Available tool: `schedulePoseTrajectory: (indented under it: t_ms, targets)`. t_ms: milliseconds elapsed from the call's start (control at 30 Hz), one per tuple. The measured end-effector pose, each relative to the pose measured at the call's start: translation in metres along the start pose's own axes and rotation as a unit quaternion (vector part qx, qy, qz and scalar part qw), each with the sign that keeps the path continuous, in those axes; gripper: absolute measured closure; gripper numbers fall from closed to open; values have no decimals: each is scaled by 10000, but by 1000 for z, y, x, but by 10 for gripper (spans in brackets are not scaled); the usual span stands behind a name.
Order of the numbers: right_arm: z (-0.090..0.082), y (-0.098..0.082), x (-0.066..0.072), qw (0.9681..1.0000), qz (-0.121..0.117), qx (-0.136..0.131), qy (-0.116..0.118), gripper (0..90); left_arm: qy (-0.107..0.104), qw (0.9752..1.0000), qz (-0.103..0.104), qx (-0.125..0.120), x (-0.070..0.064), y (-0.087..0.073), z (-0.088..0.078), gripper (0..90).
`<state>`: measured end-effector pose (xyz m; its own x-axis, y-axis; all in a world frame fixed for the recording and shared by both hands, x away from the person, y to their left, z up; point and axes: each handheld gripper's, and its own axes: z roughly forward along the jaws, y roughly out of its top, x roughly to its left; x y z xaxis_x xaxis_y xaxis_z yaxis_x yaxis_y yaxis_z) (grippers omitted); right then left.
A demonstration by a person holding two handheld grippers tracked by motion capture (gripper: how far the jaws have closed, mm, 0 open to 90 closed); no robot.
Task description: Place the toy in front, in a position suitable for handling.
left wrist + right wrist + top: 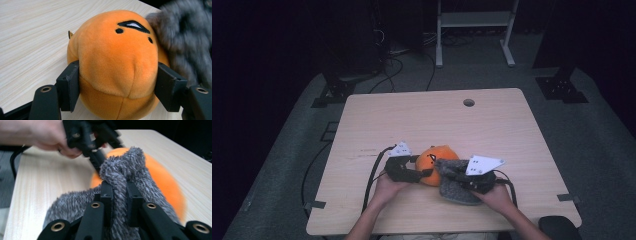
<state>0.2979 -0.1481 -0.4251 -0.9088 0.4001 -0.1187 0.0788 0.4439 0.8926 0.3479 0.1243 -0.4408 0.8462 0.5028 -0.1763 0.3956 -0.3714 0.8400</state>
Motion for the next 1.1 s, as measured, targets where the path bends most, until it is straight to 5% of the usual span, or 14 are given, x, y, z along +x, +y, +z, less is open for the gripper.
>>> schedulePoseTrajectory:
  t_ms: [67, 233, 300, 400, 567, 733, 867, 967, 1067, 1100]
  targets:
    - [5, 1, 2, 9999, -84, 78, -33, 784, -21, 10000, 16, 16, 0, -1, -1, 294]
    - [-6, -4, -14, 9992, 242, -15, -323, 785, -297, 9994, -128, 111, 1, -2, 2, 103]
    - [-8, -7, -17, 9989, 281, -1, -384, 785, -255, 9995, -59, 159, -1, -4, 2, 132]
    - [-4, -4, -12, 9995, 225, -47, -226, 785, -71, 9993, 341, 135, -7, -1, 0, 295]
    - [-4, 4, -11, 9993, 105, -207, -294, 785, 87, 9941, 1059, 210, -20, 3, -1, 394]
    - [-11, 1, -20, 9988, 175, -170, -425, 787, 90, 9932, 1149, 190, -23, 5, 1, 394]
    - [-3, 12, -1, 9995, -117, -290, -72, 788, 128, 9880, 1514, 269, -32, 7, 2, 398]
    - [0, 19, 7, 9990, -324, -299, -84, 788, 100, 9854, 1671, 295, -37, 7, 3, 400]
    - [-6, 17, -2, 9992, -162, -294, -238, 789, 70, 9864, 1622, 243, -35, 7, 3, 373]
    - [-8, 16, -6, 9991, -99, -269, -301, 790, 70, 9889, 1470, 209, -34, 7, 4, 324]
